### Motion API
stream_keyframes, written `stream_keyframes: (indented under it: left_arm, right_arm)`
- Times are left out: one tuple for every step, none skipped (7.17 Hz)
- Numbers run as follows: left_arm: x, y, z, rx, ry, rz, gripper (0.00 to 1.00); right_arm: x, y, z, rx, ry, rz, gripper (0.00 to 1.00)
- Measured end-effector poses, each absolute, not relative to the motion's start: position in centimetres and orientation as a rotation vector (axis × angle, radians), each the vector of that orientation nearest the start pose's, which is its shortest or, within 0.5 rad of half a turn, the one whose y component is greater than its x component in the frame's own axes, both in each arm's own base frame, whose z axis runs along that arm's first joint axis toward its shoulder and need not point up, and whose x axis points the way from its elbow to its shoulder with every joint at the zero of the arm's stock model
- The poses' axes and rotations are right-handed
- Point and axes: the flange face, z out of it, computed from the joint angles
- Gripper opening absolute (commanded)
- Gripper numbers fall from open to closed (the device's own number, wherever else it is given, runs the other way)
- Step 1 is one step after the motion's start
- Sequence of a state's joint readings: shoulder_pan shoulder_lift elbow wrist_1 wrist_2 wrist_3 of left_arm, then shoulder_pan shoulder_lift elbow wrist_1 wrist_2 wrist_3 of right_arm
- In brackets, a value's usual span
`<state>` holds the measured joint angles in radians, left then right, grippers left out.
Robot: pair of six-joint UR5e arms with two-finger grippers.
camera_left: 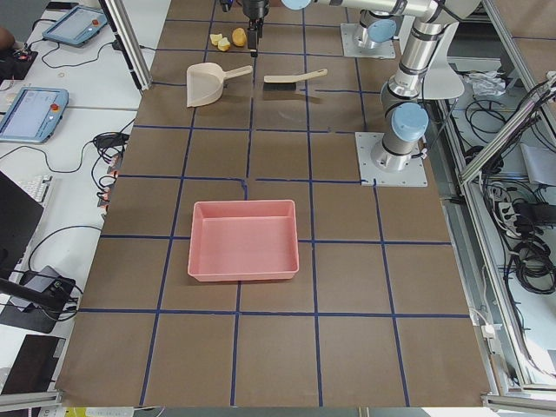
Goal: Sweep and dump trash in nearest bin
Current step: 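Move the left gripper down toward the white brush handle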
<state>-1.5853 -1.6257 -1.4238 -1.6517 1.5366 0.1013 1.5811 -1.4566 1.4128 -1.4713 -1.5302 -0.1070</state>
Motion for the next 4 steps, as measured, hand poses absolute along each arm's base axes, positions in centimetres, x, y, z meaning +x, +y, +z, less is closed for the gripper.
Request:
stream_keyframes:
  left_arm:
    - [-14.6,-51.1,52.4,0.192,3.169,-0.012,1.0]
    - [-15.0,-50.8,51.9,0.2,3.169,0.005,1.0]
    - [-15.2,-49.9,50.5,0.206,3.174,0.045,1.0]
    - [-15.4,-48.4,48.5,0.215,3.179,0.102,1.0]
  right_arm:
    - [14.3,-53.4,49.4,-0.178,3.091,0.086,1.0]
    - [14.3,-53.7,49.0,-0.177,3.093,0.089,1.0]
    - [14.3,-54.3,48.7,-0.18,3.1,0.067,1.0]
    - [14.5,-55.1,48.5,-0.186,3.105,0.018,1.0]
